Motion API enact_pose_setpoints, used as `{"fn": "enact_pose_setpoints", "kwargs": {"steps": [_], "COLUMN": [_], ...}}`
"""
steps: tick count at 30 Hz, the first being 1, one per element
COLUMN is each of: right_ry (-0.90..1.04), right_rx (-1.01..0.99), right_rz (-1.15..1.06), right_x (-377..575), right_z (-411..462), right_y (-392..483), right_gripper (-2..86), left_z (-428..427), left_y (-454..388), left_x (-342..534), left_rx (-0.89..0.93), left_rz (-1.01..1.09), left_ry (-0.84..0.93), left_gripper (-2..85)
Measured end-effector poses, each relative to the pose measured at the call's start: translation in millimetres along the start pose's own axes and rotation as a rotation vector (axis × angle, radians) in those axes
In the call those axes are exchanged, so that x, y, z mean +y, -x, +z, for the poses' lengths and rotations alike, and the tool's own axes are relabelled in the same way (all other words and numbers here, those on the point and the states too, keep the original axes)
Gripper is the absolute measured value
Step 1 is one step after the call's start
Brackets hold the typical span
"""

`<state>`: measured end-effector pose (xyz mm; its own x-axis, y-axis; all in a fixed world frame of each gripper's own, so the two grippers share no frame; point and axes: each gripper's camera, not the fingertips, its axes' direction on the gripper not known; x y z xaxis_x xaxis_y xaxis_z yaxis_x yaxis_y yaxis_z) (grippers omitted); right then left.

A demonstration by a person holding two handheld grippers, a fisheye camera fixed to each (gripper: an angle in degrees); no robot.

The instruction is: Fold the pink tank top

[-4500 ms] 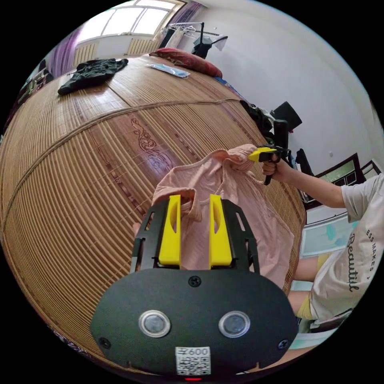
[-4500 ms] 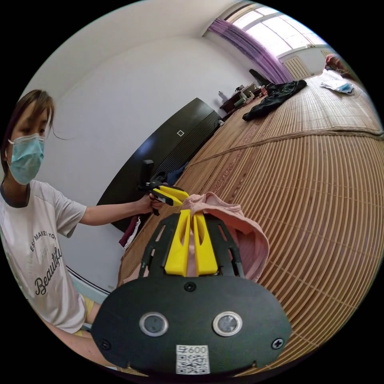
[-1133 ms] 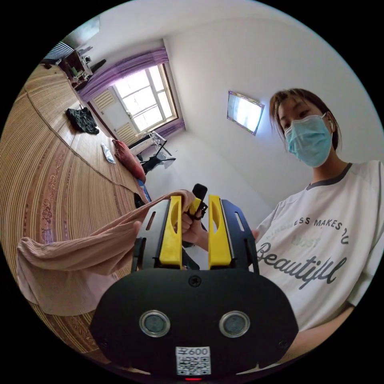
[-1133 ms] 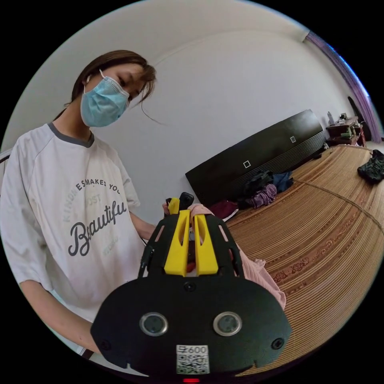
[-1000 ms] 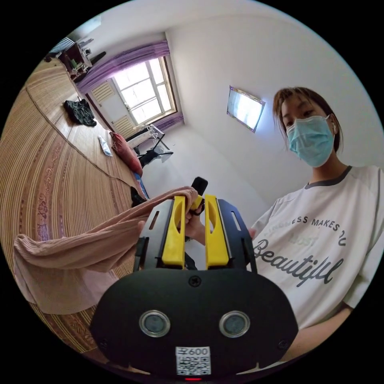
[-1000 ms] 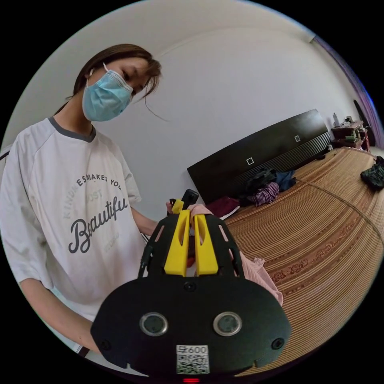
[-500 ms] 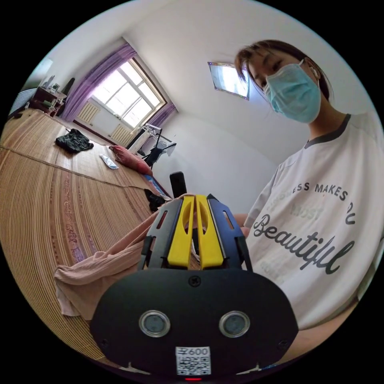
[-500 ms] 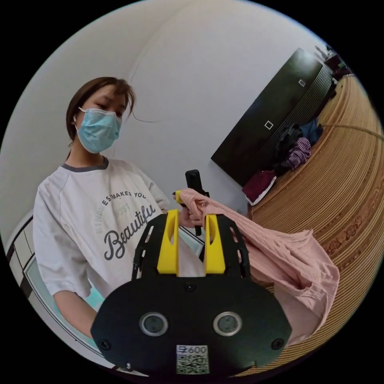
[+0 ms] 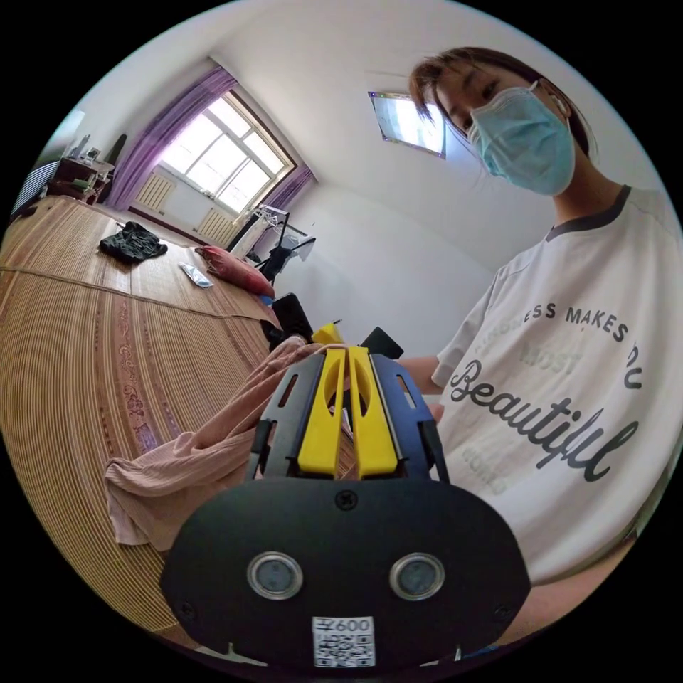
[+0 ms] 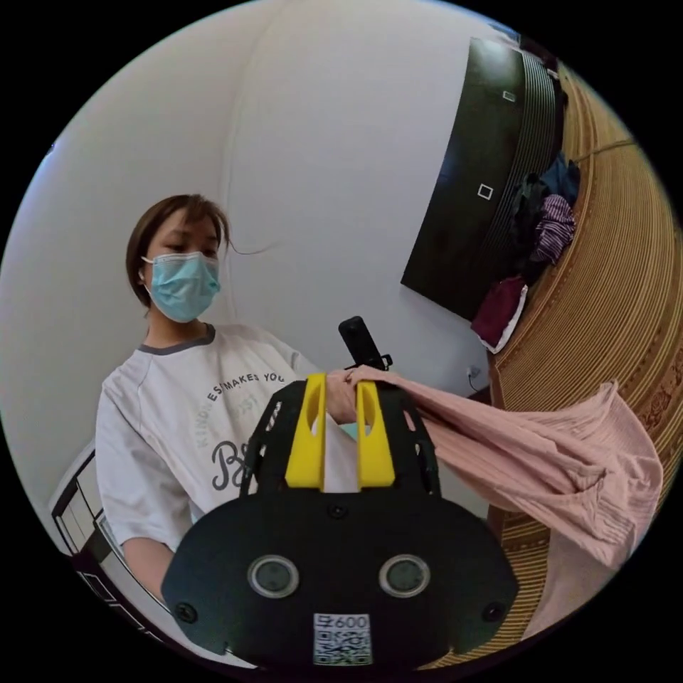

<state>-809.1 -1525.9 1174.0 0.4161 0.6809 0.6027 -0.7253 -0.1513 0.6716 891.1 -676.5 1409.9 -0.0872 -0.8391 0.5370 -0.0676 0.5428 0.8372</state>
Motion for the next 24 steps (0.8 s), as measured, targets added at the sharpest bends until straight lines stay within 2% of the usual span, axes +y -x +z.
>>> {"fn": "enact_pose_setpoints", "kwargs": {"steps": [6,11,13,18,24], "right_ry": [-0.149,0.002,0.056,0.081,0.079], "right_rx": [0.032,0.219,0.213,0.163,0.132], "right_rz": [-0.024,-0.006,0.059,0.106,0.09], "right_x": [2.8,6.0,8.7,17.5,29.3], "right_z": [-18.4,-9.7,-2.9,20.9,51.4], "right_y": [9.8,20.3,15.9,5.2,-5.6], "right_gripper": [-0.6,0.7,4.2,6.4,1.2], "left_z": [-3.0,-9.6,-10.5,-7.3,-3.2], "left_y": [18.5,21.3,22.9,29.2,29.1], "left_x": [17.8,28.7,34.5,49.2,71.6], "left_rx": [-0.022,-0.061,-0.077,-0.064,-0.079], "left_rz": [-0.033,-0.012,-0.007,-0.013,-0.032], "left_ry": [0.013,-0.009,-0.005,0.005,0.011], "left_gripper": [0.9,0.8,0.8,0.8,0.9]}}
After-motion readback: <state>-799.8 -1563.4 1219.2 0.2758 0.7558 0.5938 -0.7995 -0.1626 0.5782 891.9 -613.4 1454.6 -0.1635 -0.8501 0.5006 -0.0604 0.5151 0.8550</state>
